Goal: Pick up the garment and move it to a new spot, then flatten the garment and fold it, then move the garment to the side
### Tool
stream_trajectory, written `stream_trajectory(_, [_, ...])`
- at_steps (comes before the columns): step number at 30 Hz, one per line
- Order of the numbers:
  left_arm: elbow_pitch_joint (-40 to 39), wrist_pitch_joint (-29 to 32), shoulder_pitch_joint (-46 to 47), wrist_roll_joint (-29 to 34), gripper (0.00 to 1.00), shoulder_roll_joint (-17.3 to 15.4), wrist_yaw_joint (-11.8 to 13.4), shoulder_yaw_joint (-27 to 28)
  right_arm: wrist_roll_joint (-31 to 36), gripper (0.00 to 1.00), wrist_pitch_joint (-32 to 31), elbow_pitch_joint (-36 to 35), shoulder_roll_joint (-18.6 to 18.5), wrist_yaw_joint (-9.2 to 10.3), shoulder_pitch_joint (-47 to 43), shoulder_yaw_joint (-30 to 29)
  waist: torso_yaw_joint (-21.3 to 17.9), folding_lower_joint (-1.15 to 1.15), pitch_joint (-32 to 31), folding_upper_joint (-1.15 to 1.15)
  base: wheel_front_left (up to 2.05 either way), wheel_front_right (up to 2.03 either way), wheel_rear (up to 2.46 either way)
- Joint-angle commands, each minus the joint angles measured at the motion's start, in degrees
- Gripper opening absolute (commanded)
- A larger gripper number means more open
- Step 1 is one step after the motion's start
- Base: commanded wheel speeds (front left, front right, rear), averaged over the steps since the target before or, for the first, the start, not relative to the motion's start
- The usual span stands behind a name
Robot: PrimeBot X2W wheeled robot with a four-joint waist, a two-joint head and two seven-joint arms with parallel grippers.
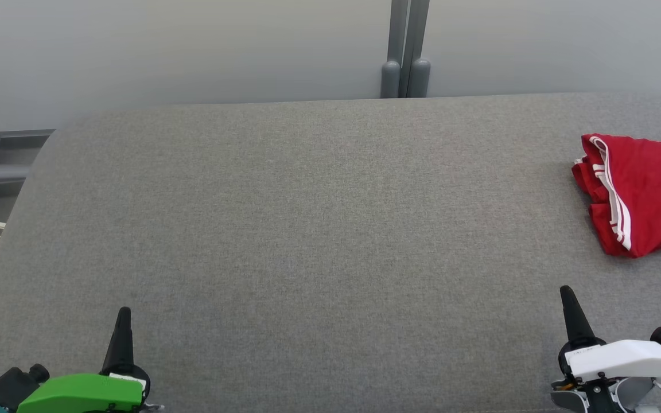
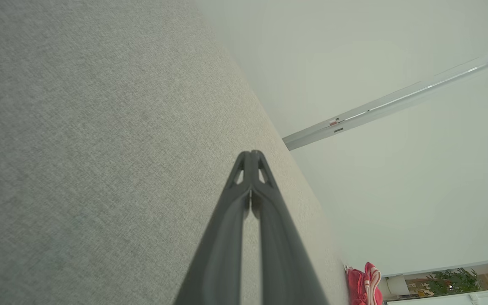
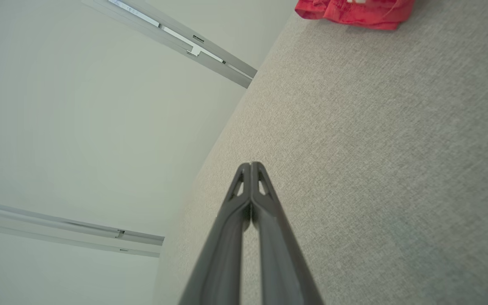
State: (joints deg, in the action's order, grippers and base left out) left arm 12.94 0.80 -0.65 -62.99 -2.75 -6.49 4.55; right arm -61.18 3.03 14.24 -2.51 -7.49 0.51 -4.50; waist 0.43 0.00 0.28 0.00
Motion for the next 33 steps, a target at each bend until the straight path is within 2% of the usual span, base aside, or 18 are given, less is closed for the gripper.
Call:
stream_trajectory(1, [-0.8,0.4,1.4,-1.7,0.00,-0.2,0.2,0.4,-1.8,0.00,-0.4,-1.0,-0.4,-0.02,0.8,0.1,0.0,0.00,0.0,0.00,0.00,0.00,0.00])
stream_trajectory(33, [-2.2,5.5,3.4,-18.0,0.00,-0.2,0.4,2.6,-19.5,0.00,-3.6,-3.8,-0.7,-0.02,0.8,0.7,-0.2,0.00,-0.2,0.00,0.00,0.00,0.00])
